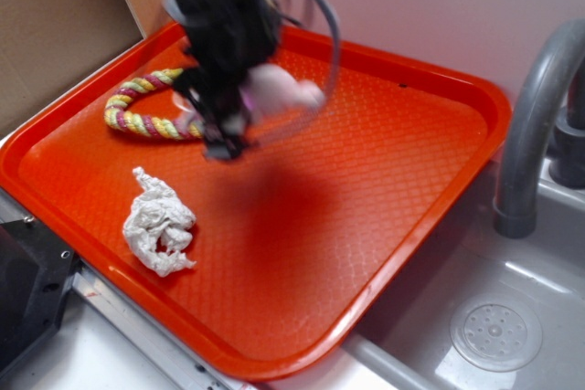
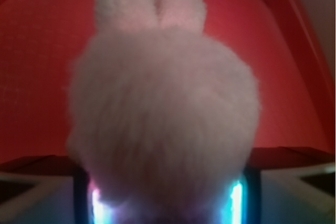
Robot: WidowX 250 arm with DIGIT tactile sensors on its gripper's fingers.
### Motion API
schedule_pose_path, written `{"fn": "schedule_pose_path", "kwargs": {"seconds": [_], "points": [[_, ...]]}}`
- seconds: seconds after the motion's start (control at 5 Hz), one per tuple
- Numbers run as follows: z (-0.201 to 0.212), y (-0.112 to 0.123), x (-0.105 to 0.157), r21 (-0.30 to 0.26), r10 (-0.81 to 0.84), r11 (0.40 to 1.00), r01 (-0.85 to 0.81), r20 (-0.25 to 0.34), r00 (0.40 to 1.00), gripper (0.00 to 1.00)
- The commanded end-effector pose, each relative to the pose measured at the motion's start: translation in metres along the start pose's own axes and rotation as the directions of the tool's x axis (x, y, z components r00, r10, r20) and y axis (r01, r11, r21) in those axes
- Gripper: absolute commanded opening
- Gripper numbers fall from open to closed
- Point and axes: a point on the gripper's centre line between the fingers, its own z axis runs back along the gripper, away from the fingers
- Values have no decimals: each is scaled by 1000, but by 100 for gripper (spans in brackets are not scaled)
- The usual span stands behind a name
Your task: Grab the pink bunny.
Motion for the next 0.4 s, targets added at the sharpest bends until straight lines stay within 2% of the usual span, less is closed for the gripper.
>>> {"fn": "schedule_pose_path", "kwargs": {"seconds": [0.0, 0.2], "points": [[78, 26, -50, -162, 495, 856, -491, -16, 869, 0], [106, 19, -71, -168, 692, 703, -691, -63, 719, 0]]}}
